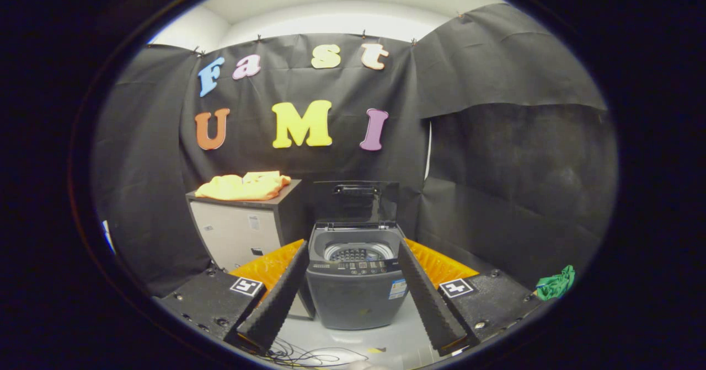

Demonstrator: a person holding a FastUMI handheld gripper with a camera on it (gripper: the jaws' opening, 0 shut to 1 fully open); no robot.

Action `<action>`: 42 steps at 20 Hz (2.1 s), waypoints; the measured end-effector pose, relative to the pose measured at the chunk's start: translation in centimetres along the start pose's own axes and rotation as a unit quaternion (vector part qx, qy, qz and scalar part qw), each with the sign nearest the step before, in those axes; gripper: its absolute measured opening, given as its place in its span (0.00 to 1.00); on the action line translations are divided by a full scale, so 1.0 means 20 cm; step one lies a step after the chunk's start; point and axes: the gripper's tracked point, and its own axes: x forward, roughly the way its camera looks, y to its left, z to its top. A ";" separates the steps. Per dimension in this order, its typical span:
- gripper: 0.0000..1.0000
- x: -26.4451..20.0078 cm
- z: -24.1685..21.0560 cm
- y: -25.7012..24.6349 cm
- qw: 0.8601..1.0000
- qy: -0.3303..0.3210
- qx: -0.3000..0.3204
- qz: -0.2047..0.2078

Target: Put the clothes into the washing machine and then close the washing machine lid.

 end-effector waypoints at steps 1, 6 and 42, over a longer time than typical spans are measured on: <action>1.00 0.00 0.01 0.00 1.000 -0.002 0.001 -0.002; 1.00 0.03 0.08 0.02 1.000 -0.001 0.004 -0.009; 1.00 1.89 0.73 1.97 0.978 0.141 -0.012 0.152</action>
